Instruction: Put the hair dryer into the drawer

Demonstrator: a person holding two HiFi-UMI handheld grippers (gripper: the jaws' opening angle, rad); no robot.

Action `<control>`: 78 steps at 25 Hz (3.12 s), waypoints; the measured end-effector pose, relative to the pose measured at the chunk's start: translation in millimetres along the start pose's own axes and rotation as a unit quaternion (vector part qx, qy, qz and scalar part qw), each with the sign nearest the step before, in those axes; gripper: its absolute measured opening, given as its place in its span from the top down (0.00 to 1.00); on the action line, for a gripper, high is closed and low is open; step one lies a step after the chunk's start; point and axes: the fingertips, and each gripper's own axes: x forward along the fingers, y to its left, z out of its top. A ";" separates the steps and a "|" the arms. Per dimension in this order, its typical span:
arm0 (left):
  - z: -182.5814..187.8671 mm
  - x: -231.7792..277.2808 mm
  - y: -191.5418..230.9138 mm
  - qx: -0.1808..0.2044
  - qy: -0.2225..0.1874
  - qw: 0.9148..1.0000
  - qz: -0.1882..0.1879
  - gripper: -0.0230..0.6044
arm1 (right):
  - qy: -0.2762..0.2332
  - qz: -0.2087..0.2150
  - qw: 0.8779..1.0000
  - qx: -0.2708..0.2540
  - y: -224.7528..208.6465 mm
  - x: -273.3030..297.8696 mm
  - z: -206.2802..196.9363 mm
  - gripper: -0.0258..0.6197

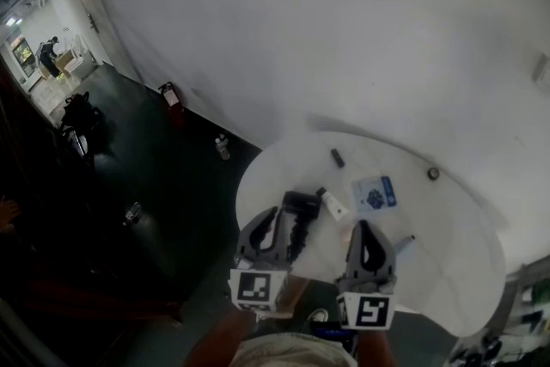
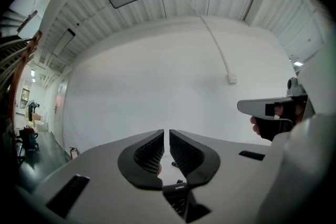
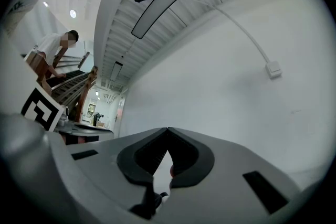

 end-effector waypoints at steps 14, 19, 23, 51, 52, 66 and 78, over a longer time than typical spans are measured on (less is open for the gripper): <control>-100.0 31.8 -22.7 -0.002 0.151 0.988 -0.024 0.68 | 0.024 -0.006 1.000 0.002 -22.1 -4.3 -14.9 0.95; -129.8 38.5 -24.6 -0.009 0.193 0.981 -0.027 0.62 | 0.027 -0.011 1.000 0.000 -29.5 -7.0 -18.7 0.95; -154.9 45.6 -26.2 -0.011 0.231 0.972 -0.030 0.59 | 0.032 -0.012 0.999 0.003 -32.2 -8.5 -23.4 0.95; -286.9 78.2 -35.6 -0.010 0.500 0.863 -0.067 0.44 | 0.066 -0.032 0.997 0.009 -47.6 -26.4 -48.4 0.95; -289.3 79.1 -35.9 -0.012 0.504 0.861 -0.069 0.44 | 0.067 -0.032 0.997 0.008 -47.5 -26.6 -49.0 0.95; -290.0 81.5 -31.7 -0.004 0.506 0.861 -0.044 0.53 | 0.074 -0.027 0.997 0.003 -37.5 -31.1 -49.3 0.95; -286.1 76.2 -26.6 -0.026 0.488 0.872 -0.045 0.55 | 0.077 -0.032 0.997 -0.001 -36.1 -29.3 -48.9 0.95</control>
